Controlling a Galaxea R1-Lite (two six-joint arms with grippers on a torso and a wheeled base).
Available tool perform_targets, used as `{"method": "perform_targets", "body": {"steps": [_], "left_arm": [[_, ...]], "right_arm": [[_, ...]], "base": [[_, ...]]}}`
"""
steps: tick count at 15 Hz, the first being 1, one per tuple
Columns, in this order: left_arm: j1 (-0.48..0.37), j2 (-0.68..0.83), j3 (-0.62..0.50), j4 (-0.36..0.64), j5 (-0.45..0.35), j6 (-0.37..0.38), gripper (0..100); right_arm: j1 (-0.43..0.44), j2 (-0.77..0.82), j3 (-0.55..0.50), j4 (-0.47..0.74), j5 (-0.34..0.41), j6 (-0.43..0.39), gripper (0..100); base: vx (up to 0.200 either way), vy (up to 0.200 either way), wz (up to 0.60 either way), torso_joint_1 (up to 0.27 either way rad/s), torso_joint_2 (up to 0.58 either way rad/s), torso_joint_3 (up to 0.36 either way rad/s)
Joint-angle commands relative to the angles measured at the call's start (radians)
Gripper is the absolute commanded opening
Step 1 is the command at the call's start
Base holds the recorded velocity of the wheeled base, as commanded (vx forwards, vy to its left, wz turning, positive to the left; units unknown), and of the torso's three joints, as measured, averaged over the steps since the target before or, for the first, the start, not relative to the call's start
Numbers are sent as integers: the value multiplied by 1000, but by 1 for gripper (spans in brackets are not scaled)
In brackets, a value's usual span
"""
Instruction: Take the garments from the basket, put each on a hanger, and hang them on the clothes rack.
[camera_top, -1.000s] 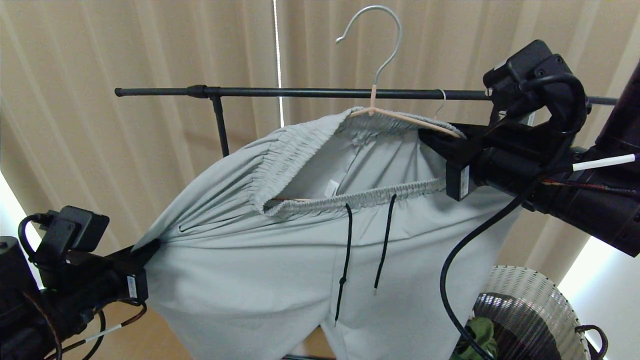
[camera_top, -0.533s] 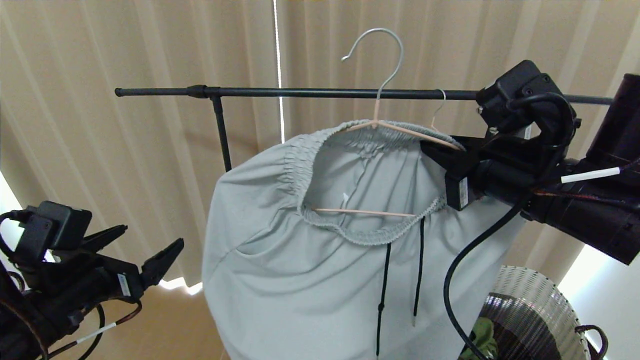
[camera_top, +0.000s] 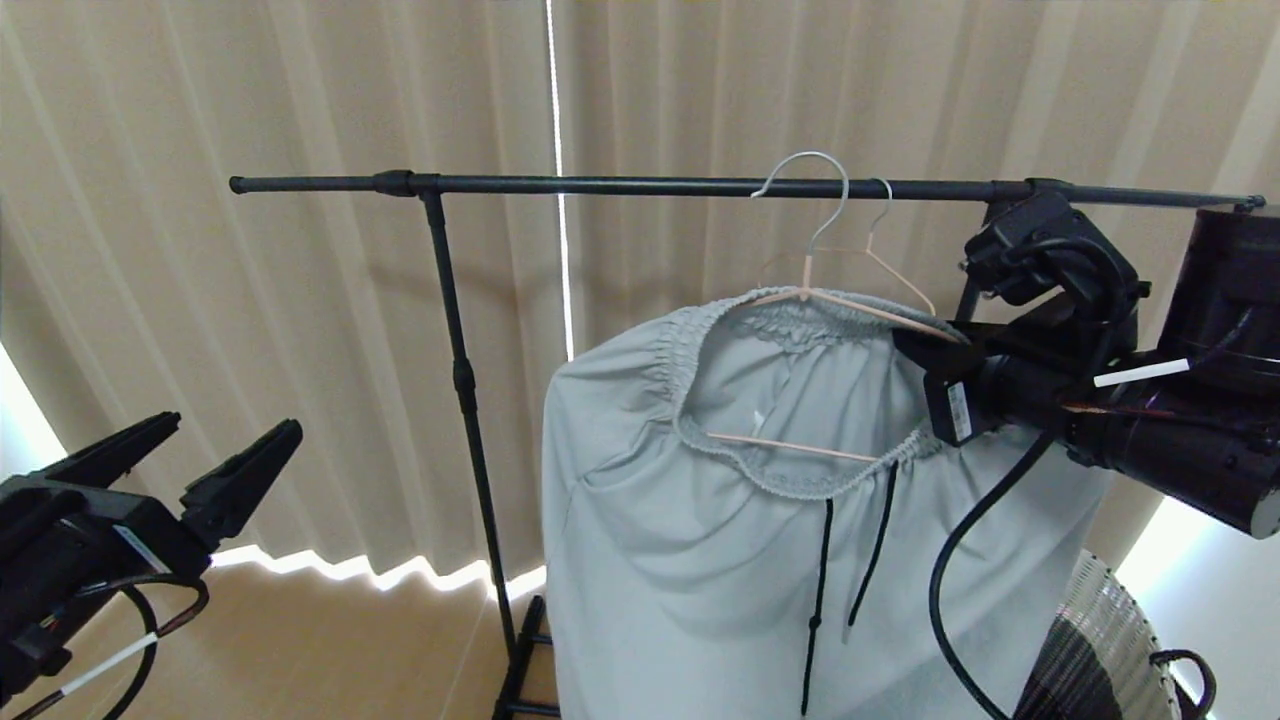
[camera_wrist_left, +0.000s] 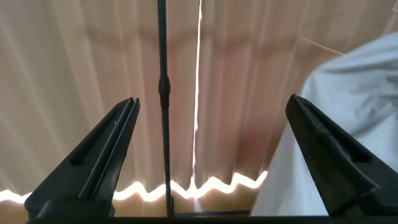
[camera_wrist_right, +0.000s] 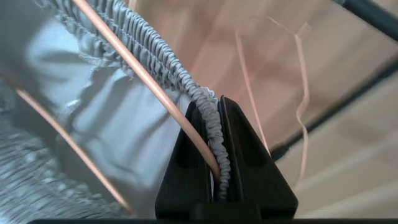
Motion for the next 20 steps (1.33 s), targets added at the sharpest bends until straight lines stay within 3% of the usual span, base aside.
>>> {"method": "perform_targets", "body": {"steps": [1, 20], "left_arm": [[3, -18, -1, 0, -1, 0, 100], [26, 2, 7, -3, -3, 2, 100]], "right_arm": [[-3, 4, 21, -7, -13, 30, 0], [-12, -69, 65, 2, -56, 27, 0]], "base": [[0, 0, 0, 0, 0, 0], [0, 11, 0, 0, 0, 0]]}}
